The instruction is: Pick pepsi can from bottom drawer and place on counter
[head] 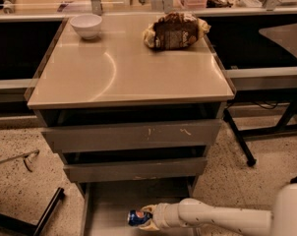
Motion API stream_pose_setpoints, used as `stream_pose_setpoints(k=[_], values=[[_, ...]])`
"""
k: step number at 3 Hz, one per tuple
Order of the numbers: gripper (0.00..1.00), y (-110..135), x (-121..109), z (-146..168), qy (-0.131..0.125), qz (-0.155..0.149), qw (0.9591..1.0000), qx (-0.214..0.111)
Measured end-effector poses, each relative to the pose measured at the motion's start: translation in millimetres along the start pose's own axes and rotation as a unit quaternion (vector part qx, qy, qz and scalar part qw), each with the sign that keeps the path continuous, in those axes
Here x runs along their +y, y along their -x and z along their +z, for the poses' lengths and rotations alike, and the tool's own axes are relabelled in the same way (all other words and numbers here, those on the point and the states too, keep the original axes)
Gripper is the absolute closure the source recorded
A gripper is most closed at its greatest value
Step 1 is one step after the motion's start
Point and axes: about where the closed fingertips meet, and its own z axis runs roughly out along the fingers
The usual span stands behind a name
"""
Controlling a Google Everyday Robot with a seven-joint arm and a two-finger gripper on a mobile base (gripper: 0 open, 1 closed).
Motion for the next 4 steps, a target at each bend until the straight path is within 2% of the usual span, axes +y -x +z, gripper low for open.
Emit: stream_pose_setpoints(k=[1, 2, 3, 4], values=[[1.0, 84, 13, -68, -0.041, -0.082, 0.9944, -0.053], [1.0, 98, 25, -89, -0.059, -0.082, 0.9924, -0.071], [1.0, 96, 23, -89, -0.06, -0.08, 0.9925, -0.069], [1.0, 118, 18, -112, -0.062, -0.087, 0.9922, -0.065]])
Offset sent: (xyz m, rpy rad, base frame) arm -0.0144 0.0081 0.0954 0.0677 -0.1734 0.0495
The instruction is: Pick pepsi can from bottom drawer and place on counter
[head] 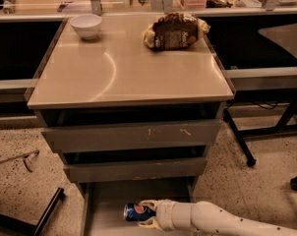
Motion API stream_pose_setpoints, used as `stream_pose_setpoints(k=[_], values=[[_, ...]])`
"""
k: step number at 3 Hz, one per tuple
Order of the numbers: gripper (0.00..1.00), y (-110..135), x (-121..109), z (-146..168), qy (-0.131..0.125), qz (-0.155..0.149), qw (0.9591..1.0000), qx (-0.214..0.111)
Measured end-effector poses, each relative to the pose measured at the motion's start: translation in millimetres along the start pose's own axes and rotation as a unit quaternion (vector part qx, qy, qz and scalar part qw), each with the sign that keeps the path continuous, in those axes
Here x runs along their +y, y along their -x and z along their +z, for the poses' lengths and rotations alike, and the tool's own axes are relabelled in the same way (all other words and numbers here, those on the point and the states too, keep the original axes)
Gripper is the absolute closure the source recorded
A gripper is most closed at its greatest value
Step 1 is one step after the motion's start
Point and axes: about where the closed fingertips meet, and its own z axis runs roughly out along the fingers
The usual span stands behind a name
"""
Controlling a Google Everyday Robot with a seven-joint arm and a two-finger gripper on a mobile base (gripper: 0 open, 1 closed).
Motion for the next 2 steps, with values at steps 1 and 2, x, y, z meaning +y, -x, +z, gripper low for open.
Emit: stream_pose_setpoints(k=[1, 2], values=[[1.0, 29, -12, -23, -0.003, -0.002, 1.0, 0.002], [1.0, 103, -18, -79, -0.016, -0.024, 0.9996, -0.001]])
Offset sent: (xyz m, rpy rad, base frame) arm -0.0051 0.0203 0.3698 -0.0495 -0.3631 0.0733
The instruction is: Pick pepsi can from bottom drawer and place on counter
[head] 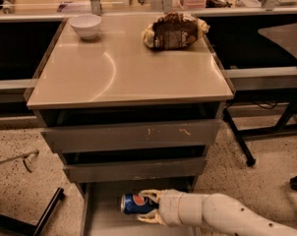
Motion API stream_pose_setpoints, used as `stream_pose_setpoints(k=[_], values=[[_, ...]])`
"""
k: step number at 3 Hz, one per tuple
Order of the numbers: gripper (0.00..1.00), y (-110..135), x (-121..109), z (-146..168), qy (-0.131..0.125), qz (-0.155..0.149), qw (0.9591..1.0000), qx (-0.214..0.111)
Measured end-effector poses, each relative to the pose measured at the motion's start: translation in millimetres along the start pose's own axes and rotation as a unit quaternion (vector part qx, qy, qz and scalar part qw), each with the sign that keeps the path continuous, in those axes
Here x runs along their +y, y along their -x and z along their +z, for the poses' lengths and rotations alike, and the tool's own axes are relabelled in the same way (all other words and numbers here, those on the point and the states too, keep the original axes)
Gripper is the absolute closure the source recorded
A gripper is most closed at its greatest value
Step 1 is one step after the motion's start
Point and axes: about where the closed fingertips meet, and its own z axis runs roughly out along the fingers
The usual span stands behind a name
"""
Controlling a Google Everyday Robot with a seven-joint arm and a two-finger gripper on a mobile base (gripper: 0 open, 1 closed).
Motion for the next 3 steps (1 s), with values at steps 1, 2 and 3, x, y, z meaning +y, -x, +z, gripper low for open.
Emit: stream_pose_setpoints(k=[1, 2, 3], values=[[1.0, 43, -22, -26, -0.022, -0.042, 0.9989, 0.007], [1.0, 43, -22, -25, -0.022, -0.042, 0.9988, 0.006], [1.0, 54, -30, -33, -0.028, -0.058, 0.9979, 0.007]])
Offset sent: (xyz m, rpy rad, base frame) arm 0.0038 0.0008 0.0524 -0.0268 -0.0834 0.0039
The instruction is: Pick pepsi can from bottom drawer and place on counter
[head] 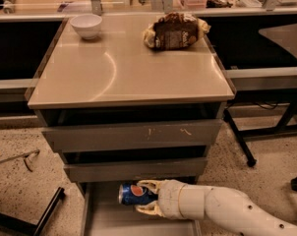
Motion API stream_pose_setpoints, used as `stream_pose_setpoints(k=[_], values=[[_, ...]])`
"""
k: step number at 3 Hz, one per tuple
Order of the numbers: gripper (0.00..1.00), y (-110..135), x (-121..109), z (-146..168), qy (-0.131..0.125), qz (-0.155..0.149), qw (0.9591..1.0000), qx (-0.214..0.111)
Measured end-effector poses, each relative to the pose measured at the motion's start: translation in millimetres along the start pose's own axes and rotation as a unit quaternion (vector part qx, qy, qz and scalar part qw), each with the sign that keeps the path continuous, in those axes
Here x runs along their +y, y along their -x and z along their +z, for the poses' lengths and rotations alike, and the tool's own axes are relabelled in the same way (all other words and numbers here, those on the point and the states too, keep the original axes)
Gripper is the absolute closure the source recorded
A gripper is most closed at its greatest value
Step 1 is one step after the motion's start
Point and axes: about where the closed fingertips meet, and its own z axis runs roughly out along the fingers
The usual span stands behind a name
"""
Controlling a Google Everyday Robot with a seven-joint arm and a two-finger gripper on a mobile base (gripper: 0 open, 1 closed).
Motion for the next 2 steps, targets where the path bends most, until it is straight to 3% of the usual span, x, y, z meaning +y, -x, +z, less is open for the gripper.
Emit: stream_pose_setpoints(k=[1, 2], values=[[1.0, 51, -60, -37, -0.041, -0.065, 0.997, 0.009], [1.0, 117, -129, -62, -0.063, -0.138, 0.988, 0.031]])
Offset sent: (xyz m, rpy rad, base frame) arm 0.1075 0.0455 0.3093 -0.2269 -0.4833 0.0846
